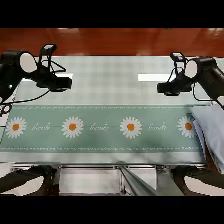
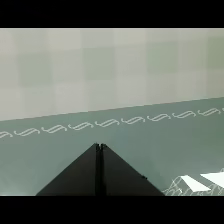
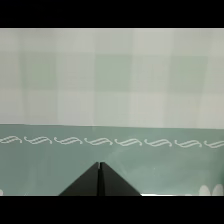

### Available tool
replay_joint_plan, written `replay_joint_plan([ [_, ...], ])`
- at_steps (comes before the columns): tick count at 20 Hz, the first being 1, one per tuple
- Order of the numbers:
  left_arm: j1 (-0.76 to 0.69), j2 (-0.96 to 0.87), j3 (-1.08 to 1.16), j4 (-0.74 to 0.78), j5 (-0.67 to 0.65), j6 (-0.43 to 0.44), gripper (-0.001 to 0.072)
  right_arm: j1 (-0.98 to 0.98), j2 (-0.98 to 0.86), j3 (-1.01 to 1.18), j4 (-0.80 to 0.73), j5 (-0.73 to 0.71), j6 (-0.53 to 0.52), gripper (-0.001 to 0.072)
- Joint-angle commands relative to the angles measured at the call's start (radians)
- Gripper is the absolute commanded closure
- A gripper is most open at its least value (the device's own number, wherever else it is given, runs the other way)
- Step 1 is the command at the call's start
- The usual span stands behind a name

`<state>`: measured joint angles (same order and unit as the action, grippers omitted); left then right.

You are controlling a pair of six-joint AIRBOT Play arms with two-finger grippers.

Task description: Fold the shirts.

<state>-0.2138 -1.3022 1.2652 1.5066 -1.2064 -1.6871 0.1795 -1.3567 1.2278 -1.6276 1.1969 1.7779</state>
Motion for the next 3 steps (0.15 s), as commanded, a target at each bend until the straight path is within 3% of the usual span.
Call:
replay_joint_plan([
  [1, -0.001, -0.002, 0.001, 0.005, -0.006, -0.002, 0.0690, 0.002, -0.003, 0.001, -0.006, 0.000, 0.002, 0.0682],
  [3, -0.001, -0.002, 0.001, 0.005, -0.006, -0.002, 0.0690, 0.002, -0.003, 0.001, -0.006, 0.000, 0.002, 0.0682],
])
